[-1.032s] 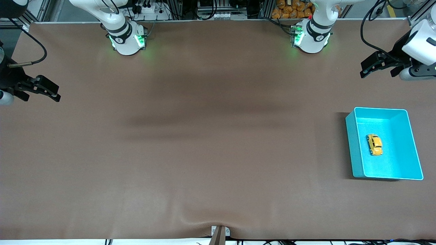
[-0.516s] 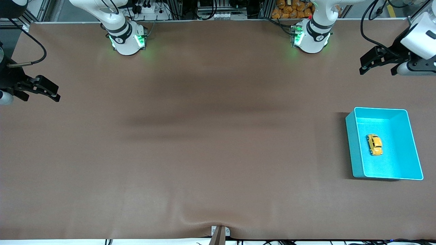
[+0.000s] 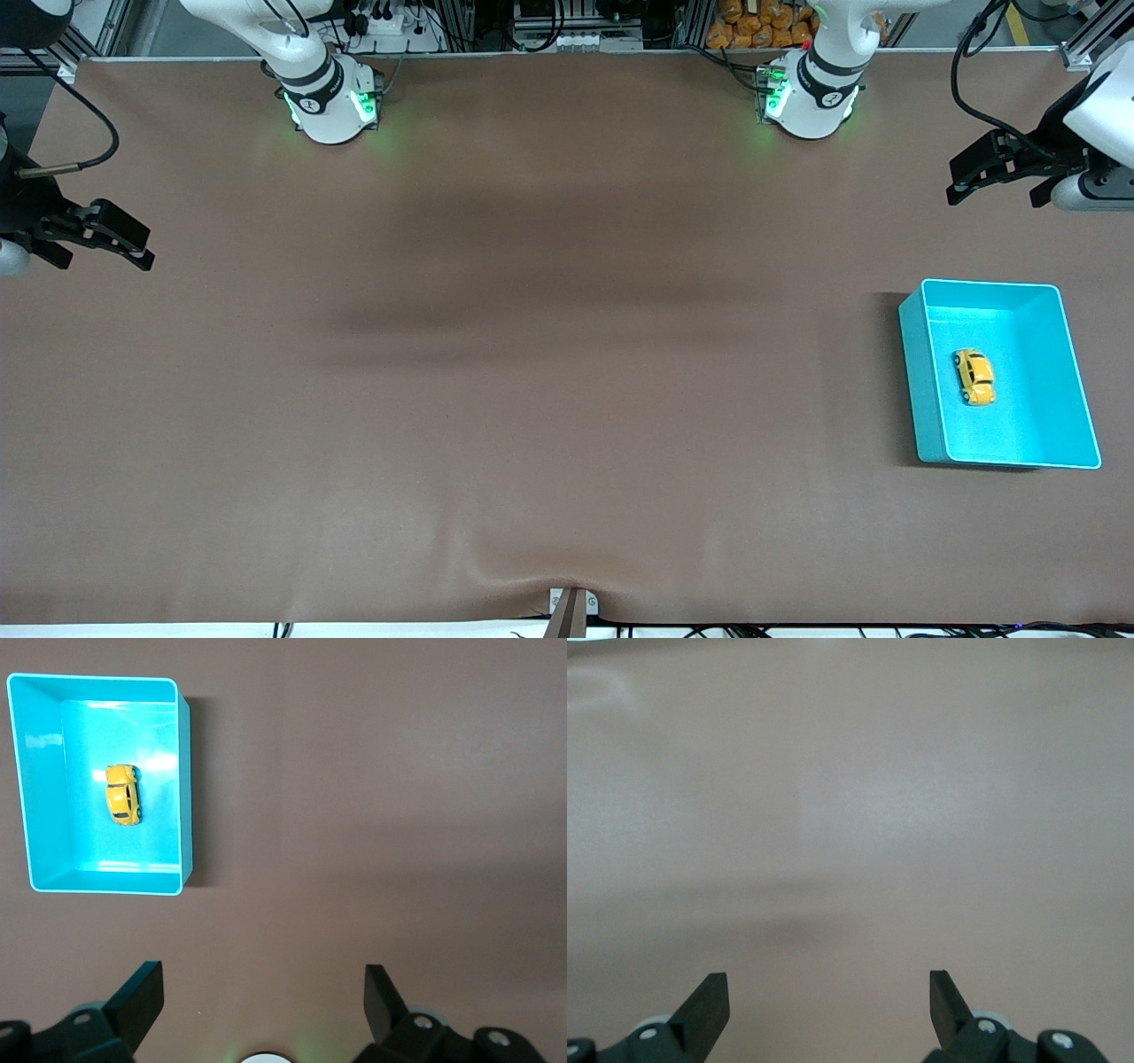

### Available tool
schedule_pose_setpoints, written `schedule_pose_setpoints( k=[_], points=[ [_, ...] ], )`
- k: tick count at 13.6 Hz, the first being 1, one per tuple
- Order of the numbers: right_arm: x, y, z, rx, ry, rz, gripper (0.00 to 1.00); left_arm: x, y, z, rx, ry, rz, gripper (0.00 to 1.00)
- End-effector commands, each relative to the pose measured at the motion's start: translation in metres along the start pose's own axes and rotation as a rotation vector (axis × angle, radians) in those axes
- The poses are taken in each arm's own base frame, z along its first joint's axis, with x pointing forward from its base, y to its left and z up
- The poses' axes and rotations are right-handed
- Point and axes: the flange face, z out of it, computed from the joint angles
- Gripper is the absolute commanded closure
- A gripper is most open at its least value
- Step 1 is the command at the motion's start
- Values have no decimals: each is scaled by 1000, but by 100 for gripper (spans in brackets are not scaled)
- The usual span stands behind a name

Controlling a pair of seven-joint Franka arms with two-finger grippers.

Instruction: Wind and store yellow beetle car

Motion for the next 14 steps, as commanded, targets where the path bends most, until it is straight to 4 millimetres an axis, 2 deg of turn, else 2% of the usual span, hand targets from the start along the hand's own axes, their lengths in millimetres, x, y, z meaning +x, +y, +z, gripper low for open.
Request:
schedule_pose_setpoints(
  k=[1, 5, 9, 14],
  points=[
    [1, -2, 2, -3, 8, -11, 0, -2, -7, -11, -5, 0, 53, 0],
    [1, 0, 1, -10, 10, -11, 0, -2, -7, -11, -6, 0, 33, 0],
    [1, 0, 3, -14, 4, -13, 0, 1, -22, -8, -3, 4, 4, 0],
    [3, 1, 7, -15, 2, -9, 0, 4, -23, -5, -3, 7, 2, 0]
  ],
)
